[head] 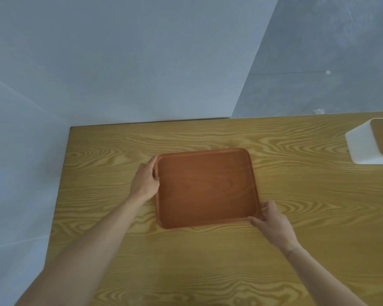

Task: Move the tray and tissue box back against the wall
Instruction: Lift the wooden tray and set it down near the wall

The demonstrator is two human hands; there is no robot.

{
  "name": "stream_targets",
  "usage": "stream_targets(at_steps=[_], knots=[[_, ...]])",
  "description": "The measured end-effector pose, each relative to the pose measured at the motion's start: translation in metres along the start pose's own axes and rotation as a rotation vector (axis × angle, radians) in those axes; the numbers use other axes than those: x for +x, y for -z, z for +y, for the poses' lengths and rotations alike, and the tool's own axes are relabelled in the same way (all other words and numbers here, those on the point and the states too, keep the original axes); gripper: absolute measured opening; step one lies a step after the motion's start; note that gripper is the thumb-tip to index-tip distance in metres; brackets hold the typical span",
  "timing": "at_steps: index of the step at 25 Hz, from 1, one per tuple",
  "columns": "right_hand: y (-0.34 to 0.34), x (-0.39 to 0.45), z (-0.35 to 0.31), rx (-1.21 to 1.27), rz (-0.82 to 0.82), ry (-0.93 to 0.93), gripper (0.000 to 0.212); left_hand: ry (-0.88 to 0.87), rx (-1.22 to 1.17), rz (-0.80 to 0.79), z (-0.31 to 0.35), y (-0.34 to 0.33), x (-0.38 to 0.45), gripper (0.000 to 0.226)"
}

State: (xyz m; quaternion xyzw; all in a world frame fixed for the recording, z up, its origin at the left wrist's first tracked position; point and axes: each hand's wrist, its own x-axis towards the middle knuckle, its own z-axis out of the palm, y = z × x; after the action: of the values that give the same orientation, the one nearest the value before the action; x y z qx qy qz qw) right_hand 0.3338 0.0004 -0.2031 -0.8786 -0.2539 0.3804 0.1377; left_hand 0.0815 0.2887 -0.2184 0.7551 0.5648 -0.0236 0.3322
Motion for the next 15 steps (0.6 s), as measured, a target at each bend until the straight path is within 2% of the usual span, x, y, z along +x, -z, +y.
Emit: stream_targets(at_steps=[5, 9, 15], knots=[[0.001, -0.006, 0.0, -0.067, 0.015, 0.01, 0.053, -0.007, 0.018, 0.005, -0.001, -0.002, -0.015, 0.064], [-0.005, -0.013, 0.006, -0.258, 0.153, 0.139, 0.072, -0.036, 0.039, 0.065, -0.008, -0.012, -0.051, 0.067], [-0.014, -0.009, 0.024, -0.395, 0.167, 0.219, 0.096, -0.09, 0.136, 0.005, -0.044, -0.045, -0.124, 0.102]])
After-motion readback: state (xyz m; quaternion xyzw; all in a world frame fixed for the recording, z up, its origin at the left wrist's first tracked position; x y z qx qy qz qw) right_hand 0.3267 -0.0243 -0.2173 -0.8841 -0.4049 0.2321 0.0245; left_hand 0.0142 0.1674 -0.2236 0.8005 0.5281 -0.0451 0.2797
